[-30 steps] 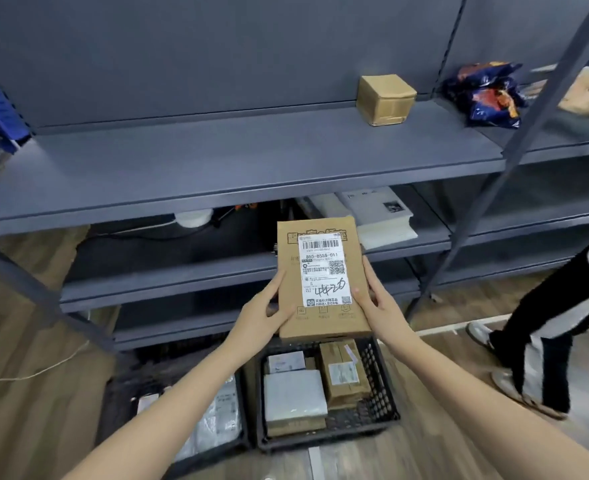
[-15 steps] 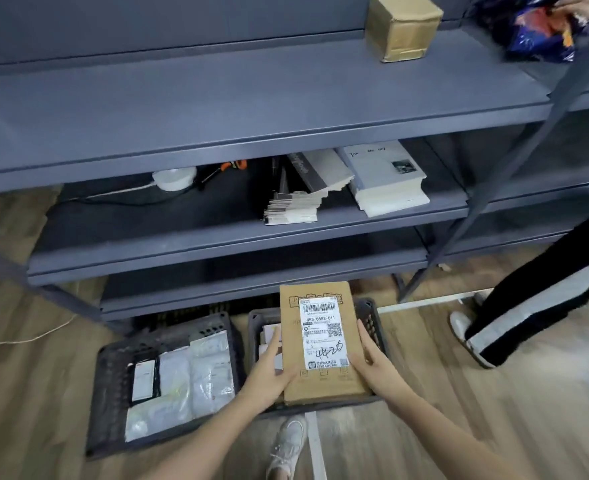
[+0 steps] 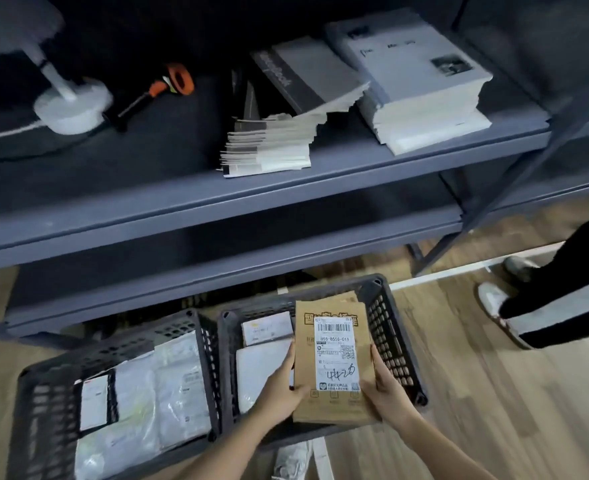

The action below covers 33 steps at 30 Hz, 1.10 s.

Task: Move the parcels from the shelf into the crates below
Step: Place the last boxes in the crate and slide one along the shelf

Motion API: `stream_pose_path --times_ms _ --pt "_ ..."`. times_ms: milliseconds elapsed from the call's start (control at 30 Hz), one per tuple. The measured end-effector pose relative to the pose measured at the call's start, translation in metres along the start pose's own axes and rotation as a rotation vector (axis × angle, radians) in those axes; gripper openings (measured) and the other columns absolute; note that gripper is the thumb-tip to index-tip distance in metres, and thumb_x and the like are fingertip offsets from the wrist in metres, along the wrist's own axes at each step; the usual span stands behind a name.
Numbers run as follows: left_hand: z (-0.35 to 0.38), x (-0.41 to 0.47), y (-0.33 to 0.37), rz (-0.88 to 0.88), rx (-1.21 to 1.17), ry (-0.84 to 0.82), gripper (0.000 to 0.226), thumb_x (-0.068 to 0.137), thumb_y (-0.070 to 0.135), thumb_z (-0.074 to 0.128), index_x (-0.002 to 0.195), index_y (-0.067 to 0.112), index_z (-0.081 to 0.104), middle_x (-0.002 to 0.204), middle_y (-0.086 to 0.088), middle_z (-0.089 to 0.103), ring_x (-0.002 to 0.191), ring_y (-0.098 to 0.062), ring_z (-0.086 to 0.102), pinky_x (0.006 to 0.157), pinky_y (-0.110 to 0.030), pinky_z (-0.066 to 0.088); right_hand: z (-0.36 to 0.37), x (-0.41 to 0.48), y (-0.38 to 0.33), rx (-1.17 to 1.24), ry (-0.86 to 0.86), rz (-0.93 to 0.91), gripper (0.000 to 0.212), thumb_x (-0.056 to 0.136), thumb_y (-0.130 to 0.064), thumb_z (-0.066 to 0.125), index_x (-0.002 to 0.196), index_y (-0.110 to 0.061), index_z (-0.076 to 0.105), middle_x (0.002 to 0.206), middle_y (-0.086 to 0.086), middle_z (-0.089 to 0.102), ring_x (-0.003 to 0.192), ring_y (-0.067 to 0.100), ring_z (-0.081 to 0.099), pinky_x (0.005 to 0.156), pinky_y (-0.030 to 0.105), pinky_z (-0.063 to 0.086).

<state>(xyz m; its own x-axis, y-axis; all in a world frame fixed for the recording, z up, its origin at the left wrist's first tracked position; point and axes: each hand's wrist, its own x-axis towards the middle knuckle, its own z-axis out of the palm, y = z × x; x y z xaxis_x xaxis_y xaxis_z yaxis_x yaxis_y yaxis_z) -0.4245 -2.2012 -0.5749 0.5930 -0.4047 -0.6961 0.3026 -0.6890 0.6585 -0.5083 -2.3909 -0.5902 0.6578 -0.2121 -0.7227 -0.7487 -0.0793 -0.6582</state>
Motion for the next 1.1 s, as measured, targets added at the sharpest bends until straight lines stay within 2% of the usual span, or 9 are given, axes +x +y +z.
stream_pose_path --times_ms 233,367,433,533,733,867,967,1033,1100 --pt "0.028 0.076 -0.049 -0.033 0.079 0.019 0.085 0.094 0.012 0.056 0.151 0.028 -0.006 0.149 0.005 0.037 0.118 -0.016 0.056 0.097 -0.024 0.043 0.017 0.075 0.051 -0.08 0.046 0.038 0.069 0.098 -0.01 0.042 0.15 -0.033 0.003 0.145 -0.004 0.04 0.113 0.009 0.045 0.091 0.018 0.037" --pt "0.041 0.115 -0.059 -0.014 0.118 -0.01 0.092 0.091 0.013 0.06 0.15 0.032 -0.008 0.147 0.003 0.041 0.127 -0.014 0.048 0.104 -0.027 0.042 0.01 0.105 0.059 -0.116 0.109 0.036 0.065 0.099 -0.016 0.043 0.148 -0.04 0.007 0.116 -0.004 0.059 0.093 0.018 0.06 0.088 0.035 0.05" --pt "0.047 0.132 -0.06 -0.009 0.14 -0.032 0.093 0.091 0.011 0.06 0.149 0.034 -0.009 0.147 -0.001 0.039 0.129 -0.014 0.045 0.106 -0.029 0.041 0.001 0.12 0.06 -0.156 0.134 0.031 0.061 0.1 -0.019 0.042 0.149 -0.038 0.011 0.109 -0.004 0.06 0.086 0.016 0.06 0.078 0.031 0.05" --pt "0.055 0.152 -0.059 0.01 0.183 -0.048 0.092 0.091 0.006 0.058 0.149 0.035 -0.007 0.148 -0.006 0.029 0.131 -0.016 0.04 0.109 -0.028 0.037 -0.01 0.139 0.059 -0.239 0.139 -0.004 0.061 0.1 -0.018 0.042 0.15 -0.033 0.012 0.122 -0.002 0.06 0.09 0.012 0.059 0.066 0.02 0.046" --pt "0.065 0.171 -0.055 0.019 0.239 0.015 0.084 0.093 0.013 0.057 0.152 0.024 -0.001 0.151 -0.004 0.012 0.135 -0.018 0.035 0.101 -0.02 0.033 -0.024 0.166 0.061 -0.454 0.022 -0.122 0.08 0.091 -0.014 0.058 0.15 -0.035 0.008 0.158 -0.009 0.014 0.14 0.014 0.032 0.112 0.029 0.03" --pt "0.064 0.176 -0.056 0.02 0.317 0.064 0.079 0.093 0.017 0.058 0.152 0.023 0.005 0.153 -0.008 0.019 0.13 -0.022 0.04 0.1 -0.021 0.036 -0.025 0.174 0.059 -0.665 -0.046 -0.127 0.093 0.087 -0.018 0.065 0.15 -0.035 -0.001 0.159 -0.012 -0.001 0.14 0.014 0.032 0.112 0.032 0.032" --pt "0.062 0.179 -0.048 0.109 0.53 0.227 0.058 0.096 0.051 0.038 0.147 0.031 0.018 0.149 -0.001 0.035 0.111 -0.017 0.056 0.076 -0.024 0.05 -0.025 0.181 0.052 -0.859 -0.055 -0.151 0.101 0.086 -0.023 0.067 0.148 -0.037 -0.011 0.151 -0.017 -0.03 0.142 0.015 0.025 0.11 0.037 0.036" --pt "0.058 0.185 -0.041 0.163 0.601 0.238 0.064 0.095 0.055 0.034 0.15 0.033 0.01 0.158 0.002 0.013 0.136 -0.022 0.036 0.097 -0.033 0.043 -0.025 0.186 0.046 -1.105 -0.061 -0.188 0.104 0.088 -0.031 0.063 0.142 -0.033 -0.025 0.14 -0.013 -0.044 0.146 0.02 -0.008 0.12 0.039 0.014" --pt "0.057 0.193 -0.035 0.173 0.518 0.077 0.078 0.094 0.043 0.047 0.152 0.024 -0.001 0.159 -0.004 -0.011 0.147 -0.023 -0.001 0.117 -0.035 0.017 -0.026 0.188 0.038 -1.298 -0.075 -0.265 0.103 0.09 -0.034 0.059 0.135 -0.028 -0.033 0.139 -0.006 -0.047 0.141 0.023 -0.027 0.117 0.037 -0.008"
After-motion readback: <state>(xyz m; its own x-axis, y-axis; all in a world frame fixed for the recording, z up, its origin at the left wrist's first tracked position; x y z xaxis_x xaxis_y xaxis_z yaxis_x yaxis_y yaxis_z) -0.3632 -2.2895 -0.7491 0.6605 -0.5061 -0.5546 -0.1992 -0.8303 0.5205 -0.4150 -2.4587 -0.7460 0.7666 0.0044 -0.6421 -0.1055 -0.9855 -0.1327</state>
